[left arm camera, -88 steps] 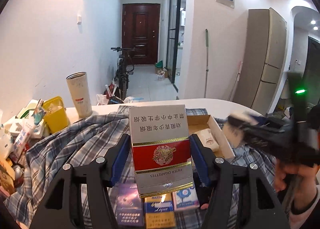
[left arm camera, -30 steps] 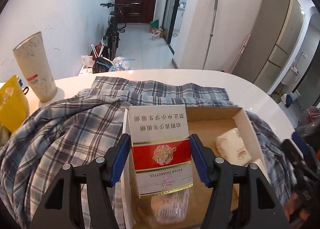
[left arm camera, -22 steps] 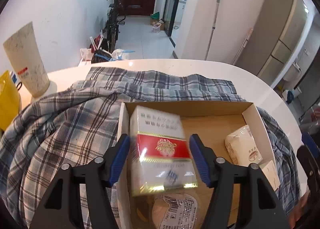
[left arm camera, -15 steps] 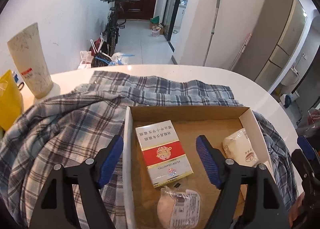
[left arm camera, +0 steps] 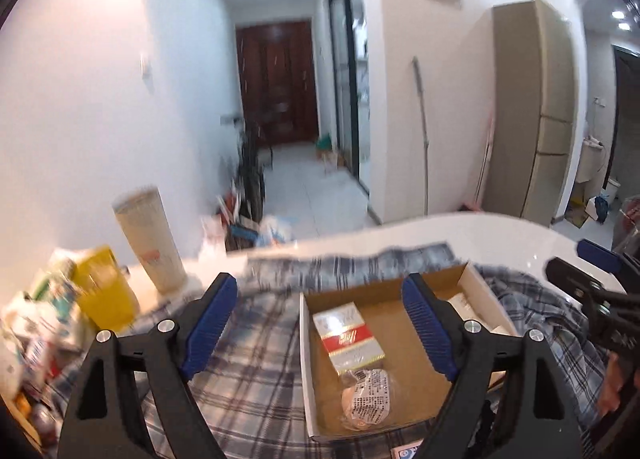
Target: Organize objects
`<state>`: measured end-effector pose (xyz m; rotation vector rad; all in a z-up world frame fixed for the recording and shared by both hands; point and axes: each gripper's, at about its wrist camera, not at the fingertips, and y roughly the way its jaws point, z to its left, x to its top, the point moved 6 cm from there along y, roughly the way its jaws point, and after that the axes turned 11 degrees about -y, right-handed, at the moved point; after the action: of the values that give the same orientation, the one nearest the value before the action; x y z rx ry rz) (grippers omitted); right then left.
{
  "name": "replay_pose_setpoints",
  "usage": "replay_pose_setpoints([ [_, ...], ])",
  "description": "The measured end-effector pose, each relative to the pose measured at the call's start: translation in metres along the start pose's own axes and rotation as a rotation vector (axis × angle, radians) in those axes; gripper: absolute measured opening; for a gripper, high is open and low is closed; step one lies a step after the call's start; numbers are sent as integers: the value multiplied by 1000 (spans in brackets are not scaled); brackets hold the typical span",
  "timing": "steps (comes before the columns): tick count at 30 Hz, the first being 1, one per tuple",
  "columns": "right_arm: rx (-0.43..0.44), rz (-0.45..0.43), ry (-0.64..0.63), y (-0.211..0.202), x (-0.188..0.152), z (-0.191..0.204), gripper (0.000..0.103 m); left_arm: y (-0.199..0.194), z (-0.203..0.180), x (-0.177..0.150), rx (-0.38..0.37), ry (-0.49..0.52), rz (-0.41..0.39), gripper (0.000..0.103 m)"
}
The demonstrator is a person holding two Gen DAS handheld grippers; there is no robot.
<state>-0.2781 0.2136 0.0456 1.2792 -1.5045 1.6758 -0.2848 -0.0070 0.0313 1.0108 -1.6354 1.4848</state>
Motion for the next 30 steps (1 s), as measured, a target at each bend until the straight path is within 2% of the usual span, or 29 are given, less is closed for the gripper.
replay_pose_setpoints([
  [2,-6,-18,-3,-10,7,0,95,-23,-5,5,-28,15,-58,96],
  [3,-8,-28,-2,-14,11,0,98,-36,-5,8,-32,2,-95,103],
  [4,-12,-43,0,-21,14,1,102,-46,-3,10,-24,-14,-123,103],
  [6,-13,-76,5,-36,21,2,103,-64,2,15,-26,-54,-159,103],
  [11,41,-143,12,-74,35,13,103,-95,8,18,-83,-117,-163,103],
  [13,57,-157,-16,-90,37,17,103,-108,10,14,-74,-132,-156,103],
  [15,22,-206,-11,-110,34,15,103,-124,16,7,-8,-173,-137,103],
  [17,-8,-239,-2,-125,30,14,103,-144,18,-2,-37,-197,-172,103],
  [19,1,-228,-19,-132,27,20,103,-158,14,-12,-53,-173,-184,103],
  [21,17,-235,-18,-139,27,25,103,-165,9,-22,-66,-158,-191,103],
  [24,43,-259,4,-147,22,30,103,-164,9,-36,-39,-165,-201,103],
  [30,27,-243,-27,-143,3,41,103,-142,17,-66,-12,-169,-142,103],
])
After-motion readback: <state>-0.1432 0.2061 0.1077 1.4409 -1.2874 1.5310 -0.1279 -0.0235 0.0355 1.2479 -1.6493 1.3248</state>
